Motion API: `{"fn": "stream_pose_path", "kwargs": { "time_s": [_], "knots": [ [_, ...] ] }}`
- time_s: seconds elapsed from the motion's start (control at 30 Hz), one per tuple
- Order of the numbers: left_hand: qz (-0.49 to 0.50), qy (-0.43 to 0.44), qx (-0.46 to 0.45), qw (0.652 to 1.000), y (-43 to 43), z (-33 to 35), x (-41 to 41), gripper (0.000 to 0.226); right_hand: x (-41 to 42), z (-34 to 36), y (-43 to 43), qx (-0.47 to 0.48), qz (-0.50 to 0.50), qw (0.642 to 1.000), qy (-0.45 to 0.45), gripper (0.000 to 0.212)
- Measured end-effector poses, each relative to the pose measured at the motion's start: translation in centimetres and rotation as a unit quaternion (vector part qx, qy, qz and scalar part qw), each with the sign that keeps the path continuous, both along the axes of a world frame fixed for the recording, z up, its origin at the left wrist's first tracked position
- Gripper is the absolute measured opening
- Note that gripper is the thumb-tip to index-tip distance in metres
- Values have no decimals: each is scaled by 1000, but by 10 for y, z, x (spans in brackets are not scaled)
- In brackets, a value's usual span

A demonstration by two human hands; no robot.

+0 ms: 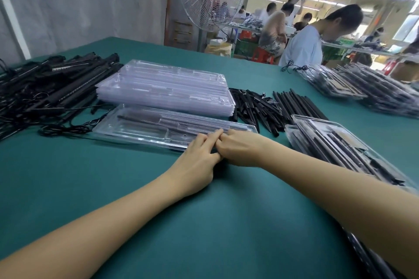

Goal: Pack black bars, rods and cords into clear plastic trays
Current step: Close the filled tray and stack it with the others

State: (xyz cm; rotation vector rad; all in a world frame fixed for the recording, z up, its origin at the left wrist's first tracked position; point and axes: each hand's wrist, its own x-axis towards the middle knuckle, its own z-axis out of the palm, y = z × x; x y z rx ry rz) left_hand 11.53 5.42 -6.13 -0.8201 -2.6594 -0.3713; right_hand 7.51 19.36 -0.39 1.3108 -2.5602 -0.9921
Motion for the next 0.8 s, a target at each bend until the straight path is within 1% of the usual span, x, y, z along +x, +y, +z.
{"fn": "stream_pose_path", "kwargs": {
  "time_s": [0.07, 0.1, 0.17, 0.2, 0.27, 0.33, 0.4, 0.47, 0.53, 0.63, 0.8],
  "knots": [
    [13, 8, -22, 1000, 2, 1, 3, 44, 0, -2, 1, -18, 0, 1000, -4, 40],
    [22, 15, -34, 999, 3, 2, 5, 42, 0, -2, 2, -26, 2, 1000, -4, 46],
    [23, 55, -49, 997, 5, 4, 7, 35, 1, -3, 5, -43, 1, 999, 0, 55],
    [13, 82, -41, 996, 6, 4, 8, 28, 2, -3, 7, -47, -1, 999, -1, 56],
    [-10, 138, -47, 989, 5, 11, 9, 18, 4, -1, 10, -47, -8, 999, -14, 45],
    [-28, 190, -47, 980, 7, 18, 5, 29, 6, 3, 15, -82, -25, 995, -51, 34],
    [-39, 242, -49, 968, 12, 21, 2, 31, 9, 6, 23, -131, -44, 987, -79, 33],
    [-47, 280, -38, 958, 16, 20, -1, 28, 13, 3, 30, -170, -59, 981, -67, 38],
    [-49, 301, -14, 952, 18, 17, -3, 24, 17, -5, 32, -201, -71, 977, -31, 34],
    [-32, 301, 10, 953, 18, 15, -5, 22, 19, -13, 32, -201, -98, 975, -4, 34],
    [-21, 305, 26, 952, 19, 13, -8, 24, 10, -9, 34, -183, -103, 977, -40, 32]
  ]
}}
